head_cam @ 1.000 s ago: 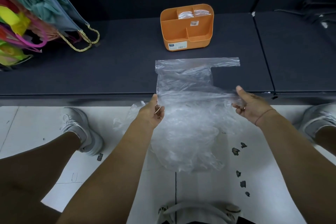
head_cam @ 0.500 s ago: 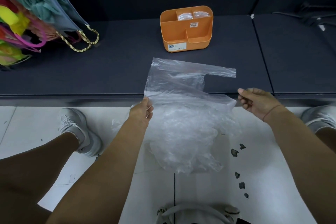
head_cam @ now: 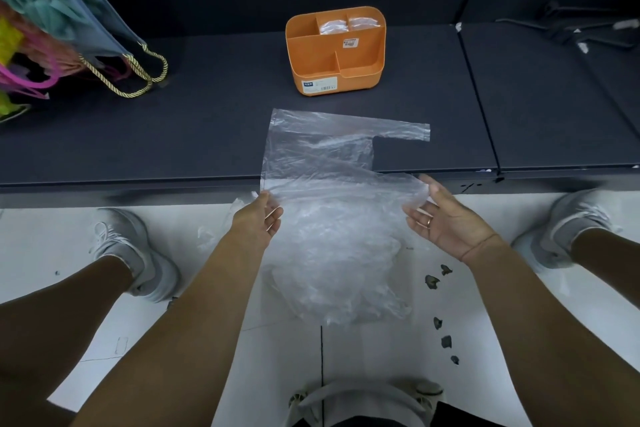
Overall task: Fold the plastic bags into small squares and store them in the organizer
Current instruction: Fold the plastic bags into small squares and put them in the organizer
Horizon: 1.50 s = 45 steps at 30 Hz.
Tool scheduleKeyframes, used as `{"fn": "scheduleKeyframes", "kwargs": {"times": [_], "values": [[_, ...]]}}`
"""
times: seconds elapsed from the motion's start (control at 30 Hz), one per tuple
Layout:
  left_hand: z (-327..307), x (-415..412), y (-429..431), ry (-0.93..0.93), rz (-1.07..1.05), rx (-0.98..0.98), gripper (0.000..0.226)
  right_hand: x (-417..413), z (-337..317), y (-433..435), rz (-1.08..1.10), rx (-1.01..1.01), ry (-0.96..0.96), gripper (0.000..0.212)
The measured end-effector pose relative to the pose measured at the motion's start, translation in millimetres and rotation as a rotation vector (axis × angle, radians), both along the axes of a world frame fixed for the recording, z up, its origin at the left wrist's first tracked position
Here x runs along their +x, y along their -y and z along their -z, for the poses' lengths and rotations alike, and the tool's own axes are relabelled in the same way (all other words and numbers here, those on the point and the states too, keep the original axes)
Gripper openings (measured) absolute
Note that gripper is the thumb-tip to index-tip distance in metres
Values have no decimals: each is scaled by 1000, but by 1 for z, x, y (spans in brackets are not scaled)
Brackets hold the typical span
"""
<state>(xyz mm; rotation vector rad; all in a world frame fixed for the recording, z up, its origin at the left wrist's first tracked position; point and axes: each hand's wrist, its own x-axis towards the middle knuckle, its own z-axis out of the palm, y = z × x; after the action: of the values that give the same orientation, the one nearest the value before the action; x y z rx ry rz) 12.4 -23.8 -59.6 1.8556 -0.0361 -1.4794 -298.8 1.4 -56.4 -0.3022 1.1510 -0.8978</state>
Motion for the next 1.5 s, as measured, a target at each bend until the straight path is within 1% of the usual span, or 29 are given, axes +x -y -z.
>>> {"fn": "scheduleKeyframes", "kwargs": {"times": [0.1, 0.13, 0.17, 0.2, 0.23, 0.27, 0.3, 0.33, 0.37, 0.4, 0.43, 0.47, 0.53, 0.6, 0.67, 0.73, 0.83, 0.93, 1.0, 1.07, 1.2, 1.27, 1.33, 1.37, 1.4, 1.5], "values": [[-2, -1, 2, 35, 4, 5, 20, -1, -14, 9, -150, -77, -96, 43], [-3, -2, 3, 69, 10, 5, 19, -2, -16, 11, -178, -83, -108, 49], [-5, -5, 5, 144, 36, 4, 18, -2, -17, 14, -195, -91, -117, 58], [-6, -7, 7, 282, 103, 2, 24, -2, -19, 16, -214, -103, -132, 65], [-8, -11, 10, 473, 188, -16, 36, -1, -20, 18, -227, -120, -141, 68], [-11, -17, 12, 645, 278, -82, 48, 0, -21, 21, -235, -144, -137, 68], [-20, -26, 14, 726, 379, -200, 55, 3, -24, 24, -243, -167, -126, 64], [-33, -39, 15, 712, 506, -342, 59, 7, -29, 26, -257, -187, -112, 57], [-47, -53, 17, 642, 664, -472, 59, 13, -36, 29, -272, -206, -100, 48], [-59, -67, 21, 564, 830, -560, 57, 17, -41, 32, -287, -221, -94, 41], [-70, -79, 24, 506, 973, -613, 55, 22, -47, 34, -303, -230, -97, 39], [-77, -87, 28, 469, 1068, -644, 53, 26, -53, 37, -328, -241, -109, 38], [-85, -95, 37, 412, 1164, -649, 48, 30, -63, 40, -376, -258, -109, 36], [-84, -96, 44, 373, 1182, -628, 45, 29, -70, 42, -411, -270, -77, 32], [-81, -93, 50, 371, 1191, -621, 47, 26, -72, 42, -467, -298, -82, 28], [-78, -88, 53, 375, 1222, -610, 47, 24, -72, 41, -512, -317, -113, 34], [-79, -82, 51, 343, 1235, -588, 40, 26, -73, 40, -487, -317, -171, 29], [-81, -77, 51, 320, 1172, -593, 34, 31, -72, 40, -454, -310, -227, 29], [-81, -72, 51, 324, 1133, -604, 33, 33, -70, 41, -371, -291, -246, 31], [-80, -69, 49, 336, 1122, -612, 33, 33, -69, 42, -229, -230, -181, 28], [-71, -66, 47, 425, 1152, -634, 35, 38, -69, 42, -45, -116, 109, 26], [-61, -65, 46, 542, 1196, -672, 30, 43, -67, 41, 56, -44, 247, 25], [-56, -66, 44, 618, 1236, -714, 23, 49, -64, 42, 169, 21, 325, 22], [-55, -67, 42, 627, 1226, -729, 19, 52, -63, 42, 214, 43, 331, 20], [-54, -68, 40, 628, 1197, -740, 19, 54, -61, 42, 241, 50, 314, 18], [-50, -66, 34, 615, 1052, -689, 52, 57, -58, 43, 250, -5, 198, 16]]}}
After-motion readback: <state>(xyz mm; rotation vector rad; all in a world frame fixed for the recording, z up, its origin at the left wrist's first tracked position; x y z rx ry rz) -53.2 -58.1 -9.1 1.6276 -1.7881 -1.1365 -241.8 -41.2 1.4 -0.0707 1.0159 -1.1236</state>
